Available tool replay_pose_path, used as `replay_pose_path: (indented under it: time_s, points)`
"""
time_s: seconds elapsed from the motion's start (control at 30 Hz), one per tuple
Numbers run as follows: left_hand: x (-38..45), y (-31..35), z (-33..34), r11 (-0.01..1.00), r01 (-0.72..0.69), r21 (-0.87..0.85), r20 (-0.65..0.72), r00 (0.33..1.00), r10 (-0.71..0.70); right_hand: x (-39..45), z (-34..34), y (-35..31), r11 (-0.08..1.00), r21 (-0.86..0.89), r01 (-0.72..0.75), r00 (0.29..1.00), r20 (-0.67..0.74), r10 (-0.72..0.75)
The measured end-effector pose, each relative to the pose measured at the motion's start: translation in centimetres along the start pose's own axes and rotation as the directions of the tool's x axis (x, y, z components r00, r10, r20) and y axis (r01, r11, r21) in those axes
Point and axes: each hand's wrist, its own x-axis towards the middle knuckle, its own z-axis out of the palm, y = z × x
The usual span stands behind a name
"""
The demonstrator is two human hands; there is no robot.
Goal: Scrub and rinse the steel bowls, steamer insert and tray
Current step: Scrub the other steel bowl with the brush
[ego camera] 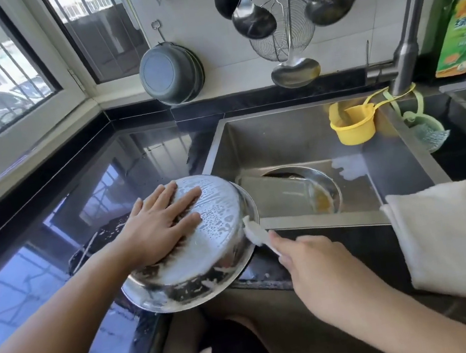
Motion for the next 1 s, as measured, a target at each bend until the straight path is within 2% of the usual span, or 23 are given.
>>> replay_pose_path:
  time_s: [0.1,0.27,0.4,0.47,0.57,0.6,0.73,0.8,0.9,1.0]
  points:
    - [0.4,0.1,0.2,0.999,0.038,0.003,-0.012,0.999,-0.038,-0.1,0.8,-1.8,0.993,0.074,-0.097,0.994,0.064,0.092]
    - [1.8,0.6,0.2,0.992,0.129,0.010,-0.027,0.991,-0.128,-1.7,3.5,-7.3,0.964,0.180,-0.195,0.967,0.201,0.158]
    - [2.5,0.9,0.1,0.983,0.181,0.018,-0.025,0.983,-0.180,0.0,4.2,-7.8,0.902,0.320,-0.291,0.955,0.147,0.256]
    - [2.6,1.0,0.1,0.981,0.191,0.015,-0.027,0.981,-0.191,0.1,4.1,-8.3,0.900,0.332,-0.282,0.959,0.117,0.258]
    - [2.6,1.1,0.1,0.980,0.200,0.020,-0.029,0.979,-0.200,-1.1,3.5,-9.5,0.931,0.315,-0.183,0.981,0.122,0.151]
    - [2.5,1.1,0.1,0.979,0.202,0.018,-0.031,0.979,-0.201,-0.7,3.0,-9.2,0.935,0.303,-0.187,0.980,0.120,0.157]
    - [2.2,1.3,0.1,0.981,0.193,0.018,-0.036,0.981,-0.192,2.8,1.3,-6.3,0.901,0.245,-0.357,0.934,0.110,0.340]
    - [2.4,1.4,0.1,0.981,0.194,0.015,-0.038,0.980,-0.194,1.4,1.8,-7.5,0.917,0.189,-0.351,0.934,0.144,0.328]
    - [2.6,1.3,0.2,0.977,0.213,0.005,-0.044,0.976,-0.213,-2.0,4.0,-10.0,0.930,0.250,-0.270,0.952,0.217,0.218]
    - [2.7,1.7,0.1,0.969,0.247,-0.004,-0.049,0.968,-0.247,-1.0,4.6,-9.8,0.887,0.345,-0.308,0.949,0.184,0.257]
